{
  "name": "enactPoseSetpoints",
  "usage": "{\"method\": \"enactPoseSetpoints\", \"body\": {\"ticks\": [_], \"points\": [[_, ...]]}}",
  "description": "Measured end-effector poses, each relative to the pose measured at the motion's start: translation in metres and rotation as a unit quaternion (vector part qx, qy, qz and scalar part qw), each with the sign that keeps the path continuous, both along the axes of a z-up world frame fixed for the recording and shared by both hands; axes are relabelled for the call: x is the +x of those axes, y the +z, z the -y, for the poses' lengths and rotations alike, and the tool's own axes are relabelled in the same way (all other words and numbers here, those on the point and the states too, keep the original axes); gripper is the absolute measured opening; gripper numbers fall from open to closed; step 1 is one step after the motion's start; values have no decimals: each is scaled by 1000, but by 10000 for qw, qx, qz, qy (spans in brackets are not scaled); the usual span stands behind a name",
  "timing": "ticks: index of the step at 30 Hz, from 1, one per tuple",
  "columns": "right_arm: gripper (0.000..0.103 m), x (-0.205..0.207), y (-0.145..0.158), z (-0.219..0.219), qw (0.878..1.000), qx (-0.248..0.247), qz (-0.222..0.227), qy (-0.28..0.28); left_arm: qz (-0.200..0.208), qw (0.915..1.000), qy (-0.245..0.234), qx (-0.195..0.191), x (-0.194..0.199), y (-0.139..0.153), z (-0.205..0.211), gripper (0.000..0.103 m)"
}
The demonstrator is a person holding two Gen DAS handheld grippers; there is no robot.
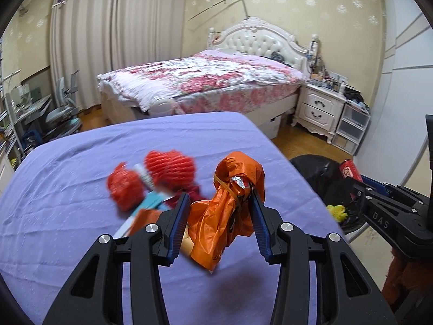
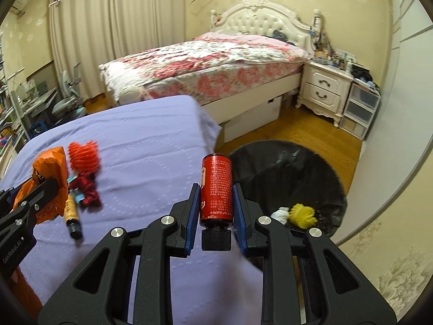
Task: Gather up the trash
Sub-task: 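Drop the orange bag and red can into the black bin with both grippers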
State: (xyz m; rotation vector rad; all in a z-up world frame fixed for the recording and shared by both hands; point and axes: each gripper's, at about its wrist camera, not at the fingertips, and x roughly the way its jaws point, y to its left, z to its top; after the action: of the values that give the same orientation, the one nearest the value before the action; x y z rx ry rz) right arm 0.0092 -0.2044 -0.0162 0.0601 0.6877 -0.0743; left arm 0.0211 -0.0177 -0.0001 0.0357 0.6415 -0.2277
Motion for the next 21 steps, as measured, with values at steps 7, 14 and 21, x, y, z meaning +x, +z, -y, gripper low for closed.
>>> {"method": "enactPoseSetpoints", "body": {"ticks": [7, 14, 21], "points": [[23, 15, -5, 35, 9996, 0, 29, -298, 54, 9992, -403, 21, 20, -1, 52, 45], [23, 28, -8, 60, 9985, 13, 76, -546, 4, 9975, -695, 78, 44, -7, 96, 45], [23, 44, -15, 86, 9967, 44, 95, -803, -76, 9964, -806, 238, 70, -18, 128, 45]]}}
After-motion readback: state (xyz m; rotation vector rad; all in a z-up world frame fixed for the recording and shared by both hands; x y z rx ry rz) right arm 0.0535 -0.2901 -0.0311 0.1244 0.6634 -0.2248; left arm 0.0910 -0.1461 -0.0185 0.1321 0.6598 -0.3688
